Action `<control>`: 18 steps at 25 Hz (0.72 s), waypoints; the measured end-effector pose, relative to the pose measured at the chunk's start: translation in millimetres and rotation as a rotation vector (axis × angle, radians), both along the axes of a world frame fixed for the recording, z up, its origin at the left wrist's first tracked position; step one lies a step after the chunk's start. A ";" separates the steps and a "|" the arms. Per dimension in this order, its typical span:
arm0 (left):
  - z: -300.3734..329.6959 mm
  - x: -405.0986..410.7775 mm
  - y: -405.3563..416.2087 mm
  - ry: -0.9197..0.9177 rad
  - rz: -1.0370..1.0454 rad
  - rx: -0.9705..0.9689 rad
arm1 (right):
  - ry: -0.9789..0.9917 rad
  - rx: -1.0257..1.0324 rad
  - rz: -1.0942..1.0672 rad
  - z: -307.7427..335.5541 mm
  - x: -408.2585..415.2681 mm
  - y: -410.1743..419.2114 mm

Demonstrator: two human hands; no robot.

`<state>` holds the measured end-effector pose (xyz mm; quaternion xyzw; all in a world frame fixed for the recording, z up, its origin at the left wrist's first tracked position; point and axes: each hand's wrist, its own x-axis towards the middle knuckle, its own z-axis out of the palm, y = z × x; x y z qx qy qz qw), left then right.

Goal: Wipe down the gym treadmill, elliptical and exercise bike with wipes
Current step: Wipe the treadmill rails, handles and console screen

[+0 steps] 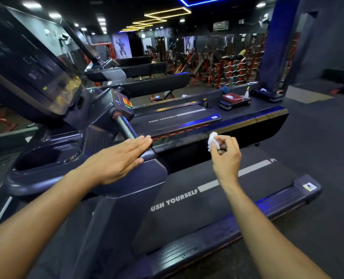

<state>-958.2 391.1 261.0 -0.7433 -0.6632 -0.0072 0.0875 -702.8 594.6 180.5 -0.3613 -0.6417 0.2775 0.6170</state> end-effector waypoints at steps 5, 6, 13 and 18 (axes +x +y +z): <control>-8.5 1.5 -0.1 0.130 0.025 0.076 | 0.093 0.003 -0.030 -0.6 -51.9 -50.6; -9.8 1.3 0.4 0.145 0.022 0.081 | 0.069 0.049 0.015 -2.0 -61.7 -65.8; -12.1 -0.6 2.5 0.149 0.036 0.072 | -0.084 0.256 0.185 -4.5 -68.3 -85.6; -11.6 1.5 2.2 0.163 0.040 0.085 | -0.034 0.071 -0.069 -6.1 -19.4 -14.2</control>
